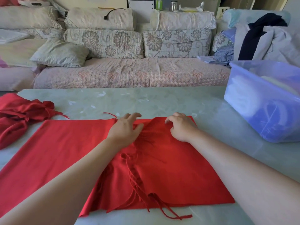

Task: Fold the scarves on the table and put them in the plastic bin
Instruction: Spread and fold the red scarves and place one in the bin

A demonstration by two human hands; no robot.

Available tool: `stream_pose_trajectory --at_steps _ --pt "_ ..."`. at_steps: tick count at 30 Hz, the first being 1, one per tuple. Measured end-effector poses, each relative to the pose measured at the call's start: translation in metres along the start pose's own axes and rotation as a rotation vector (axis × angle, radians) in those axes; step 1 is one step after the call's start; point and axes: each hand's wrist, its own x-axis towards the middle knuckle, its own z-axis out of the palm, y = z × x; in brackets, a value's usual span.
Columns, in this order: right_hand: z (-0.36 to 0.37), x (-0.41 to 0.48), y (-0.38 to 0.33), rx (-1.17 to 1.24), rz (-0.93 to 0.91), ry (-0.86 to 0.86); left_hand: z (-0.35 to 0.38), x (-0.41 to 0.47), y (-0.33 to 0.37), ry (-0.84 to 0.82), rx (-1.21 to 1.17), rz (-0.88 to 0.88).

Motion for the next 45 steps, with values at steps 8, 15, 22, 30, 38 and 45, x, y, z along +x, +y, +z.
stream_pose_trajectory --at_steps 8,15,22,30,38,45 --pt "0.014 0.011 0.001 -0.072 0.048 0.037 0.014 0.034 -0.007 -0.031 0.118 -0.080" --pt "0.020 0.017 -0.009 -0.109 -0.022 -0.017 0.008 0.046 -0.025 0.147 0.093 0.112" --pt "0.022 0.018 -0.014 -0.120 0.018 -0.057 0.016 0.033 -0.019 -0.357 0.381 0.157" --pt "0.007 -0.006 -0.032 -0.154 -0.067 -0.074 -0.011 0.010 -0.017 -0.135 0.325 0.147" --pt "-0.036 -0.072 -0.106 0.122 -0.163 -0.412 -0.048 -0.052 0.016 -0.299 0.062 0.351" --pt "-0.040 -0.116 -0.121 -0.147 -0.215 -0.602 -0.062 -0.095 0.031 -0.515 0.091 0.341"
